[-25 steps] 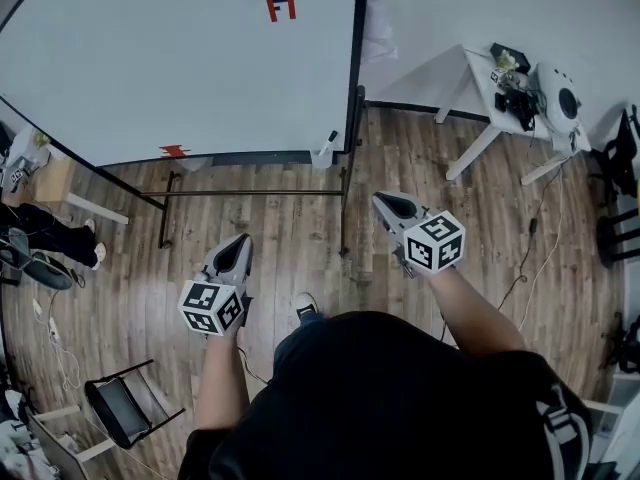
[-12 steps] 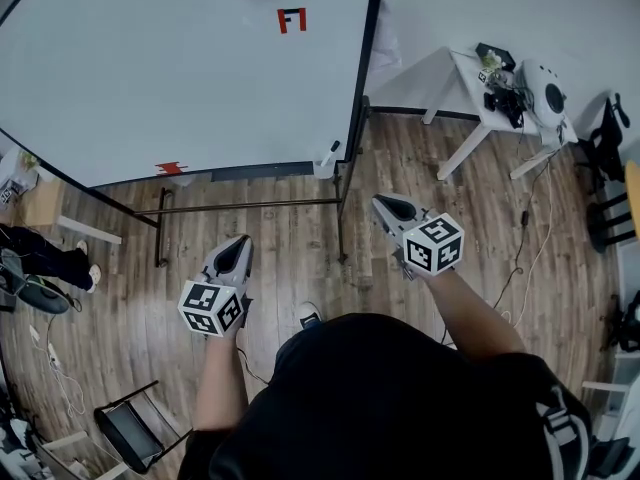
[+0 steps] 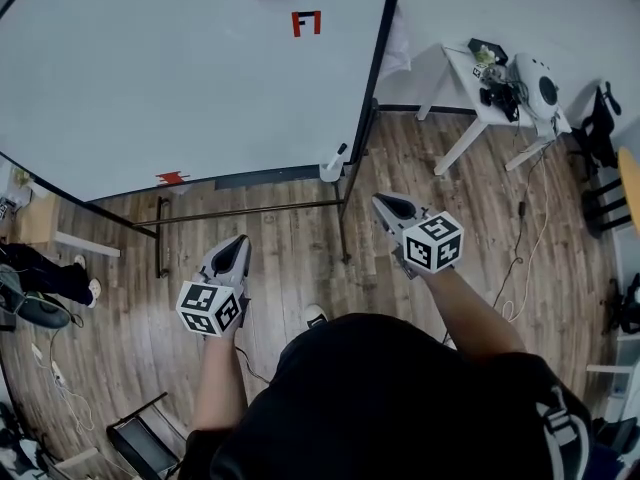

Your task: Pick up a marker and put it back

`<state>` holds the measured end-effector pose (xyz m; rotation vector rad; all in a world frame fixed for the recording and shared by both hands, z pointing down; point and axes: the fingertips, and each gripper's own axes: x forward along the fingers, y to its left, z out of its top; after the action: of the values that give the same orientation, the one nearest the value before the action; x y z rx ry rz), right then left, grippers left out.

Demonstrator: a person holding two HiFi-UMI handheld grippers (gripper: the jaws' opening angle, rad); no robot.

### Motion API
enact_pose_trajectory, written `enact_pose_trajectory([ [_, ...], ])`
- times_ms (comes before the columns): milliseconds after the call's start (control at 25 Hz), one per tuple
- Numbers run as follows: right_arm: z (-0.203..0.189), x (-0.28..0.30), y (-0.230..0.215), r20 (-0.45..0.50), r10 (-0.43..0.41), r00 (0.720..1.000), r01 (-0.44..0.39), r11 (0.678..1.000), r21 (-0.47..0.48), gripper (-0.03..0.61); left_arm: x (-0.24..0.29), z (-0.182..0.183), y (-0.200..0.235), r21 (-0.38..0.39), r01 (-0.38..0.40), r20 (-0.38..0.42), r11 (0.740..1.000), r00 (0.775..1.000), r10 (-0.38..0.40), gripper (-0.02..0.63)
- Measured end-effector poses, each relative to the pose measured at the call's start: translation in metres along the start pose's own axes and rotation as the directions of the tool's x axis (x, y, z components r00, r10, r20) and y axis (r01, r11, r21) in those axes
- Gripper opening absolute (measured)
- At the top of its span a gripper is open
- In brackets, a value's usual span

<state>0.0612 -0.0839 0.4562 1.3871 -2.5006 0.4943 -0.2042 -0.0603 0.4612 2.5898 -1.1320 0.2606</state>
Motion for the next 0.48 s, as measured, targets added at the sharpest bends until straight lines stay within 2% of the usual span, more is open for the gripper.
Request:
enact_pose_trajectory([
  [480, 0.007, 0.034, 0.02, -0.018, -0.037, 0.999, 0.037, 0.999, 0.0, -0.002, -0.013, 0.011, 0.056, -0.001, -0.002, 0.016, 1.0, 1.0, 0.002, 0.014],
])
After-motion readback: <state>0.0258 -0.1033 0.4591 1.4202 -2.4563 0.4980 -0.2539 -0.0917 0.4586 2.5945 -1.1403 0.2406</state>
